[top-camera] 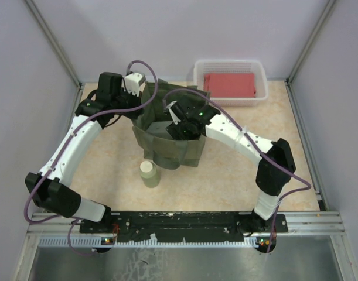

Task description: Place the personal care products into the canvas bag

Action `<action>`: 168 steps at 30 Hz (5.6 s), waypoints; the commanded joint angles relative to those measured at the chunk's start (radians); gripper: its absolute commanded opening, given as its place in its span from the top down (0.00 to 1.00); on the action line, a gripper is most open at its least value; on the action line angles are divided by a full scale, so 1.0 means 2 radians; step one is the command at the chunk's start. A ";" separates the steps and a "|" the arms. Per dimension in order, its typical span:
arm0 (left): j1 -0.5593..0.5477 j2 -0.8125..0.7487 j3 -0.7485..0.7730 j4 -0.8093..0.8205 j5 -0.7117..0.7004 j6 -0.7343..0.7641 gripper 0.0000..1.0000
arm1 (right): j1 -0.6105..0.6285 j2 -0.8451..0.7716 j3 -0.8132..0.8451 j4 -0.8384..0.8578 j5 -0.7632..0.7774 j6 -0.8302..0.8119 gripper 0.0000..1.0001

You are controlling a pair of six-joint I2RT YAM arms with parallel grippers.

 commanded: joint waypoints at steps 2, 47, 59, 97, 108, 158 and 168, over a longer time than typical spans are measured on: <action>0.002 -0.002 0.026 0.022 0.002 0.010 1.00 | 0.005 -0.029 -0.022 0.007 0.010 0.021 0.81; 0.006 0.040 0.071 0.009 0.015 0.001 1.00 | 0.296 -0.294 -0.099 0.142 0.164 0.023 0.02; 0.006 0.035 0.073 0.010 0.029 0.000 1.00 | 0.299 -0.187 -0.126 0.244 0.069 0.023 0.01; 0.010 0.021 0.045 0.024 0.034 0.014 1.00 | 0.200 0.020 -0.097 0.293 -0.041 0.006 0.01; 0.011 0.022 0.042 0.027 0.034 0.014 1.00 | 0.200 0.045 -0.107 0.308 -0.031 0.005 0.08; 0.021 0.030 0.031 0.035 0.048 0.009 1.00 | 0.010 -0.289 0.038 0.243 -0.095 0.009 1.00; 0.021 0.028 0.036 0.028 0.047 0.012 1.00 | -0.085 -0.250 0.058 0.301 -0.179 0.044 1.00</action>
